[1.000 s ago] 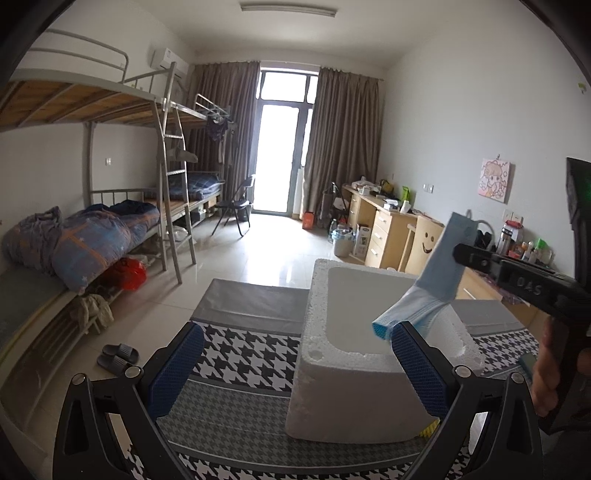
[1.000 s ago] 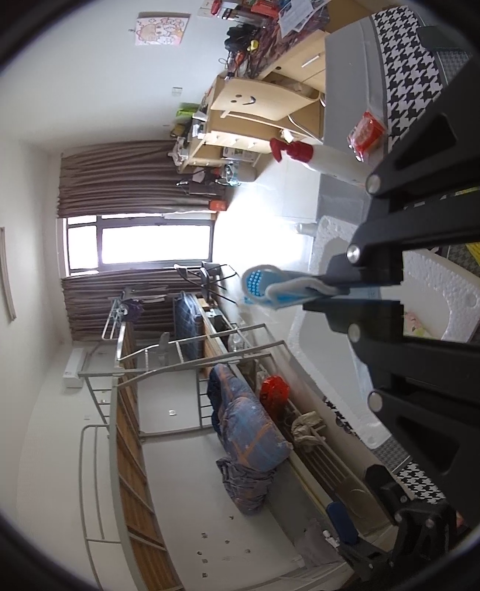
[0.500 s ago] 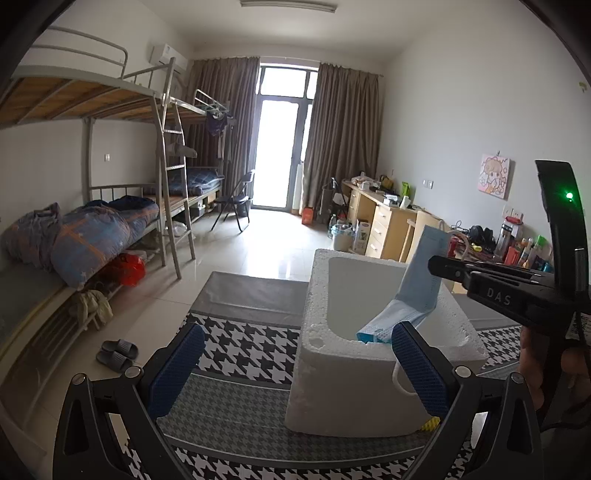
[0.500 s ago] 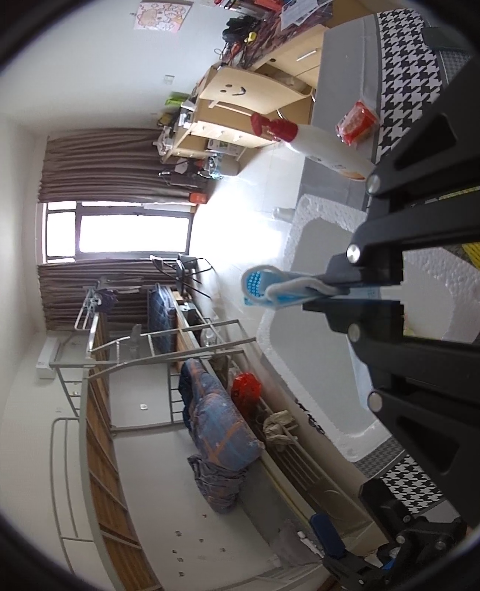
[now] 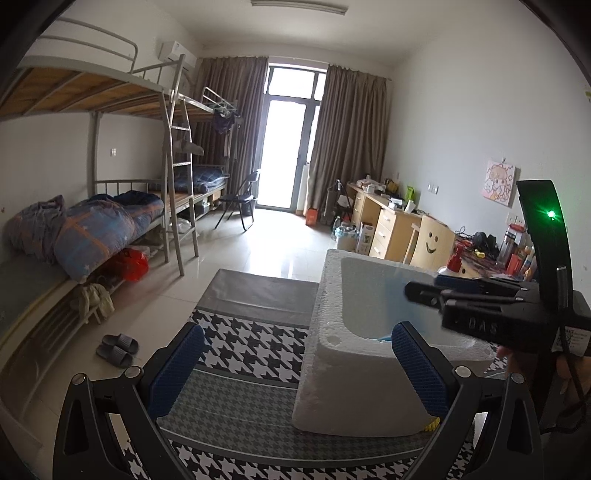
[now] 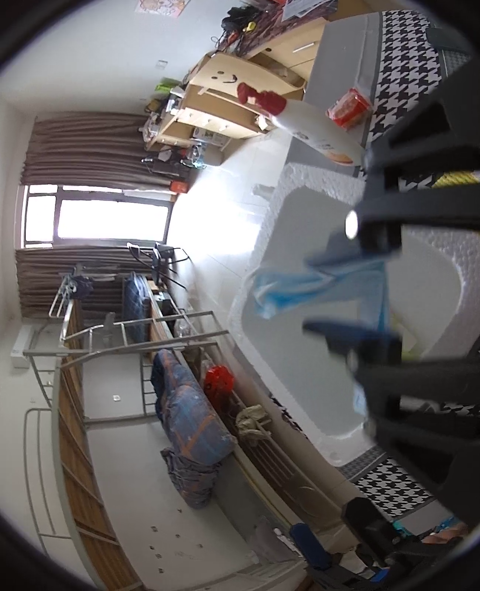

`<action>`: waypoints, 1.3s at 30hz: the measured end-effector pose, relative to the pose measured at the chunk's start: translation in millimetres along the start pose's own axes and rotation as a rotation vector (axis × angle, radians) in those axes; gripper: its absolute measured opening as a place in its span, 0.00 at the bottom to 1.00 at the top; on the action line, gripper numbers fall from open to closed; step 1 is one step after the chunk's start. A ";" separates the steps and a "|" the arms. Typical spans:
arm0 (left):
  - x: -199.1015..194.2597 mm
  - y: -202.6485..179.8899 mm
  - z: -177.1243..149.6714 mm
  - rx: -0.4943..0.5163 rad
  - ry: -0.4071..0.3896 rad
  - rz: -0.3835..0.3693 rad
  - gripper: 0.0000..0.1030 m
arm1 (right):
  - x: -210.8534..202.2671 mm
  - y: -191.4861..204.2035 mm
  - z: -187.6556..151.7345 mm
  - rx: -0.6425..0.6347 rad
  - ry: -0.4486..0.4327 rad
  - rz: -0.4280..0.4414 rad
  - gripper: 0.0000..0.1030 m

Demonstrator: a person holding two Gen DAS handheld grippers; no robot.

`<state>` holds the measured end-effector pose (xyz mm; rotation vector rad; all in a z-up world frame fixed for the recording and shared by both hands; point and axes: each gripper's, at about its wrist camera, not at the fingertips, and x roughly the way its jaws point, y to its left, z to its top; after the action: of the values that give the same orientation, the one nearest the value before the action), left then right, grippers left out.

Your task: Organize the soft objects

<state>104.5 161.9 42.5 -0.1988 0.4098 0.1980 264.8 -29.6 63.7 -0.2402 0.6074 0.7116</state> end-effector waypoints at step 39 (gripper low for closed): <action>-42.9 -41.6 1.5 0.097 -0.061 -0.030 0.99 | -79.4 -17.8 -24.3 0.071 -0.184 -0.003 0.92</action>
<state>76.0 115.8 67.9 -0.1034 0.3544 0.1544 218.9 -95.3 91.6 -0.1082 0.4560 0.6990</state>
